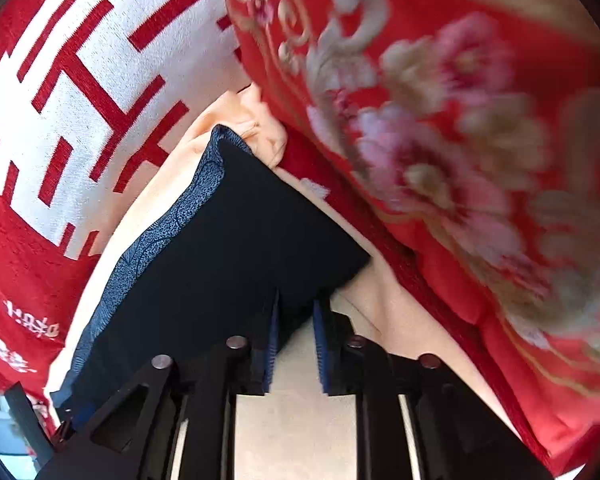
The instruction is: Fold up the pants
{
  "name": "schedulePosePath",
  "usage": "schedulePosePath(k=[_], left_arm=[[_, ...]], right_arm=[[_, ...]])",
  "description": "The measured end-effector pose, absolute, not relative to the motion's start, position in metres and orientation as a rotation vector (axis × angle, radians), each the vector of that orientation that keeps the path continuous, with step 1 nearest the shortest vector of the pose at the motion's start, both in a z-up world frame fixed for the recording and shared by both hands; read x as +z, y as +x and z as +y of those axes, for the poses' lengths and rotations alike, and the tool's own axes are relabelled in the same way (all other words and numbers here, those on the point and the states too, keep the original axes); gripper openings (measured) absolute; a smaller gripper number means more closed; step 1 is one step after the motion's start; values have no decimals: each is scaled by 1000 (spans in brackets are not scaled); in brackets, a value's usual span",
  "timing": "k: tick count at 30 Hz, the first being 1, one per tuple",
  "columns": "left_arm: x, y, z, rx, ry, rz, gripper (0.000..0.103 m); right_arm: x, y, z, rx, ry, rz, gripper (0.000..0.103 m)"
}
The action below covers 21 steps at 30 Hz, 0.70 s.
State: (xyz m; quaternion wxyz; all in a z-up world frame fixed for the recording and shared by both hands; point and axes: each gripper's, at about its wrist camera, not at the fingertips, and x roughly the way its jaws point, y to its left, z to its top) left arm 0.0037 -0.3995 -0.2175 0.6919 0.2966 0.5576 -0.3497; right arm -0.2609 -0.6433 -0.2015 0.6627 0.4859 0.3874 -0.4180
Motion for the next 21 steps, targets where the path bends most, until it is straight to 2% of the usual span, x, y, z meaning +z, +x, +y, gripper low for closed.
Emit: schedulePosePath(k=[6,10,21], left_arm=[[-218,9,-399,-799,658,1250,103],[-220,13,-396,-803,652,1253,103],[-212,15,-388,-756,652,1250,103]], right_arm=[[-195,-273,-604,-847,1195,841,22],[-207,-269,-583,-785,1286,820,29],[-225,-224,-559,-569,1407,781,31]])
